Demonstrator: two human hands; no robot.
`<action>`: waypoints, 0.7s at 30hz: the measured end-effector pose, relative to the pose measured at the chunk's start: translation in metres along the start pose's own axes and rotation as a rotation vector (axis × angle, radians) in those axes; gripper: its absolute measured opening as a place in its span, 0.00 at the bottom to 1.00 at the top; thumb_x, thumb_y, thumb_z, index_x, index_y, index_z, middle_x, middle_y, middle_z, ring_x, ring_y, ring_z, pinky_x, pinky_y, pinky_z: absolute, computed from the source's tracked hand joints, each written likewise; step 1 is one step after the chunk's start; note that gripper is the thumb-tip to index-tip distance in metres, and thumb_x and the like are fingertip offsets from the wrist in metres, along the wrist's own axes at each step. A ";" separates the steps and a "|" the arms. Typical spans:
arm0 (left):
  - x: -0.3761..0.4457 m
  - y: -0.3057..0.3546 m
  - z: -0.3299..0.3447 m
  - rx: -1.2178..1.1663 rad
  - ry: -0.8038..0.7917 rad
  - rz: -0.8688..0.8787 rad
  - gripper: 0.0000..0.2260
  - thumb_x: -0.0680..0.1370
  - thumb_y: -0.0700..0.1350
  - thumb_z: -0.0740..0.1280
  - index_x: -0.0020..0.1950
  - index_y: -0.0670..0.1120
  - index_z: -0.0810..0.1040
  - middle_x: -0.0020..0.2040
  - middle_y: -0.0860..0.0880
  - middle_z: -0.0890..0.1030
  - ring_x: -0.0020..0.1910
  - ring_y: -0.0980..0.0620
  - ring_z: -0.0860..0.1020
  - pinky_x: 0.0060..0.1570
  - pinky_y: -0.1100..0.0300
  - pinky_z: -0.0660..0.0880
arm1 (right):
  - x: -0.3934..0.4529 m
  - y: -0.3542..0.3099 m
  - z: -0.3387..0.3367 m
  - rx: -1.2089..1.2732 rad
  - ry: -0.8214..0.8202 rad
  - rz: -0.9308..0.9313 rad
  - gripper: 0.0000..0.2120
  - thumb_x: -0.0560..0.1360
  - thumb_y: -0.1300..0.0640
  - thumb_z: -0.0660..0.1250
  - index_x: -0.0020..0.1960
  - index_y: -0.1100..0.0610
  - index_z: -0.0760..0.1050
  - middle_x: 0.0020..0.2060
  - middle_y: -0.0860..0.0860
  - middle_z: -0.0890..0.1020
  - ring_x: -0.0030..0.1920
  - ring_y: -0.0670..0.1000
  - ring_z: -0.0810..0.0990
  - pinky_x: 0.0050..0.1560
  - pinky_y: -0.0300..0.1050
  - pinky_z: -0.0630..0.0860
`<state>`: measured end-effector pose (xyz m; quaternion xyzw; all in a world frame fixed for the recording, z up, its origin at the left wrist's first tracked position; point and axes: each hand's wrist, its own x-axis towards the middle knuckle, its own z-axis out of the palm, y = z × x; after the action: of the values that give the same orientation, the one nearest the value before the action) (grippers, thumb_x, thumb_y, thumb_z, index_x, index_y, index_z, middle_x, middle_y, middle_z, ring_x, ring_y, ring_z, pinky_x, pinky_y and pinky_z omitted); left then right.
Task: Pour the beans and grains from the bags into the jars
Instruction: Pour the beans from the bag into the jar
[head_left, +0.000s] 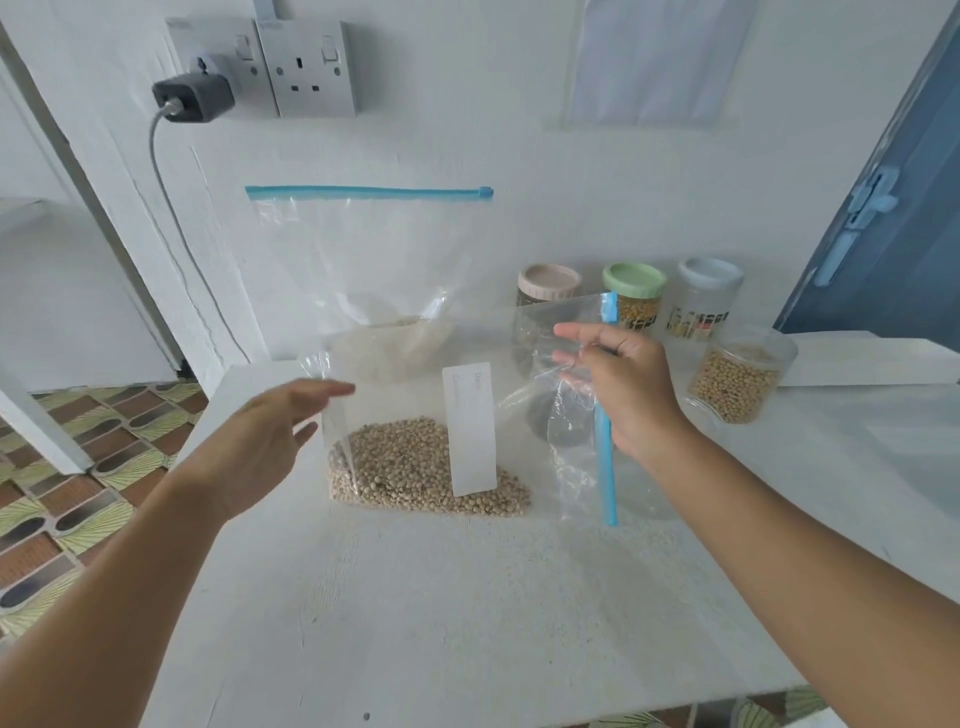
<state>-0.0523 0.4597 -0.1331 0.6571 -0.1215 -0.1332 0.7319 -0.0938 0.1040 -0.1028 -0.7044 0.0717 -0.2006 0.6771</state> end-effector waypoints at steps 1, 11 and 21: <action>-0.003 -0.003 0.000 0.053 -0.060 -0.028 0.24 0.59 0.62 0.84 0.49 0.51 0.90 0.62 0.55 0.85 0.73 0.58 0.72 0.78 0.53 0.56 | 0.000 0.000 0.000 0.002 -0.007 -0.006 0.22 0.81 0.72 0.58 0.51 0.51 0.86 0.55 0.47 0.86 0.52 0.49 0.87 0.55 0.47 0.84; 0.015 -0.020 0.023 0.076 0.173 0.054 0.16 0.72 0.43 0.74 0.59 0.43 0.86 0.60 0.47 0.87 0.64 0.48 0.82 0.75 0.46 0.70 | -0.015 -0.003 0.000 -0.098 -0.113 -0.127 0.18 0.83 0.66 0.63 0.54 0.47 0.86 0.56 0.35 0.85 0.53 0.41 0.83 0.58 0.40 0.79; 0.018 -0.027 0.008 0.009 0.134 0.050 0.19 0.70 0.45 0.78 0.61 0.46 0.86 0.61 0.44 0.86 0.65 0.43 0.82 0.75 0.45 0.69 | -0.030 0.016 -0.015 -0.305 -0.465 -0.026 0.20 0.82 0.61 0.68 0.67 0.40 0.80 0.69 0.36 0.78 0.70 0.34 0.73 0.76 0.43 0.67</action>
<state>-0.0392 0.4434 -0.1591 0.6646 -0.0892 -0.0703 0.7385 -0.1235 0.1003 -0.1245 -0.8262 -0.0651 -0.0290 0.5588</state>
